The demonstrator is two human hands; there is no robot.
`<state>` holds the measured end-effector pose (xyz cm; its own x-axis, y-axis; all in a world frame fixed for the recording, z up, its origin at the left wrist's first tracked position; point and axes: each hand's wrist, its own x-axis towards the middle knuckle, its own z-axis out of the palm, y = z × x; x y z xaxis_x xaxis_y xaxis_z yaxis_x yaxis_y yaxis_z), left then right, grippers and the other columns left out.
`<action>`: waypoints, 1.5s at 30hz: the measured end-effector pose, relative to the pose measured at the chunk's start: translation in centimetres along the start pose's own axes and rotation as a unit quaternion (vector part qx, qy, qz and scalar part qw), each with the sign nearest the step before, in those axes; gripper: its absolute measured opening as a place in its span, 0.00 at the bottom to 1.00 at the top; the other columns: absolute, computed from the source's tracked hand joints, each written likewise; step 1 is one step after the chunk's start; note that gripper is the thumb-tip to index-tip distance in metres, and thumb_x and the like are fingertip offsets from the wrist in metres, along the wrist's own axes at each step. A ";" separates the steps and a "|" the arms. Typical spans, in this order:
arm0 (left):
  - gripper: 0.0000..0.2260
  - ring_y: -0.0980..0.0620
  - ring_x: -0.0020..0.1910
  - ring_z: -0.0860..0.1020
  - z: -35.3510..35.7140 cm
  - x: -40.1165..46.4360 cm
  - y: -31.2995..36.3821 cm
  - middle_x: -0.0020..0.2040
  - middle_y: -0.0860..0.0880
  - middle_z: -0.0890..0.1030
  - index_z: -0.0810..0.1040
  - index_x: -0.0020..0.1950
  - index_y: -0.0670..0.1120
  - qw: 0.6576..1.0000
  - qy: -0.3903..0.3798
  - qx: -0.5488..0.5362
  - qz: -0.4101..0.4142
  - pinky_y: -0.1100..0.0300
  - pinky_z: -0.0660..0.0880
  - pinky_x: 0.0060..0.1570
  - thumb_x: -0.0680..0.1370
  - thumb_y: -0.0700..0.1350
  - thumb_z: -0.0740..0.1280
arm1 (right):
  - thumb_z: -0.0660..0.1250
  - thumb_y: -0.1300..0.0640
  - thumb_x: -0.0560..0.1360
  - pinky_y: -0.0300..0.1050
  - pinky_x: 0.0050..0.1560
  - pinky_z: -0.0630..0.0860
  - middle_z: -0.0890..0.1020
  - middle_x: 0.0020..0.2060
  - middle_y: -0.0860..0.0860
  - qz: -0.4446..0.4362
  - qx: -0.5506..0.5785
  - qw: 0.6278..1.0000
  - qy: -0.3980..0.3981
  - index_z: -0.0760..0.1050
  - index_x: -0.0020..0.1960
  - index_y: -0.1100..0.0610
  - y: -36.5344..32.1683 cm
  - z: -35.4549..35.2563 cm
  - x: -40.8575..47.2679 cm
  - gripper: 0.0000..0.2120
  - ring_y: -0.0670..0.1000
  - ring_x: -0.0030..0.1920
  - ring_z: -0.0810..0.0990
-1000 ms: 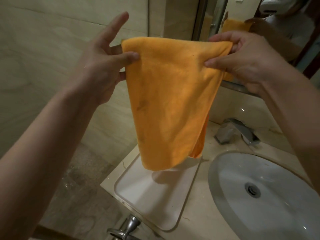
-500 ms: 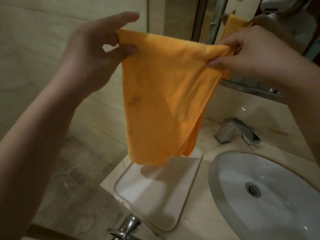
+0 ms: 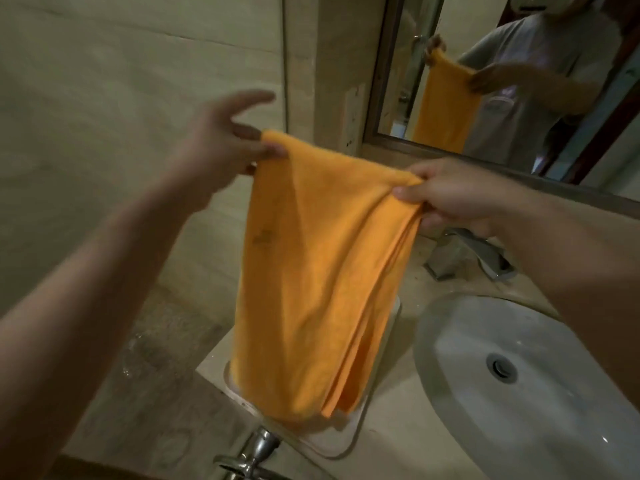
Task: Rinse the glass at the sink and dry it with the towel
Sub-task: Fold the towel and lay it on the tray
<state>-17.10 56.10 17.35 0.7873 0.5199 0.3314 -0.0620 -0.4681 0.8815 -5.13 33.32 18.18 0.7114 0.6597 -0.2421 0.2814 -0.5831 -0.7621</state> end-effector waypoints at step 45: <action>0.01 0.46 0.43 0.78 6.5 -13.3 -20.7 0.41 0.44 0.82 0.81 0.42 0.44 0.937 -0.075 0.141 -0.310 0.54 0.72 0.44 0.73 0.39 0.71 | 0.61 0.57 0.77 0.43 0.61 0.69 0.71 0.60 0.49 -0.102 -0.159 0.980 -0.060 0.71 0.63 0.54 20.0 19.9 -1.8 0.15 0.48 0.62 0.69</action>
<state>-22.26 54.22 -7.48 0.6968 0.6586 -0.2842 0.5835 -0.2901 0.7585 -13.55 29.91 -8.60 0.5445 0.8174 -0.1878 0.6098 -0.5396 -0.5806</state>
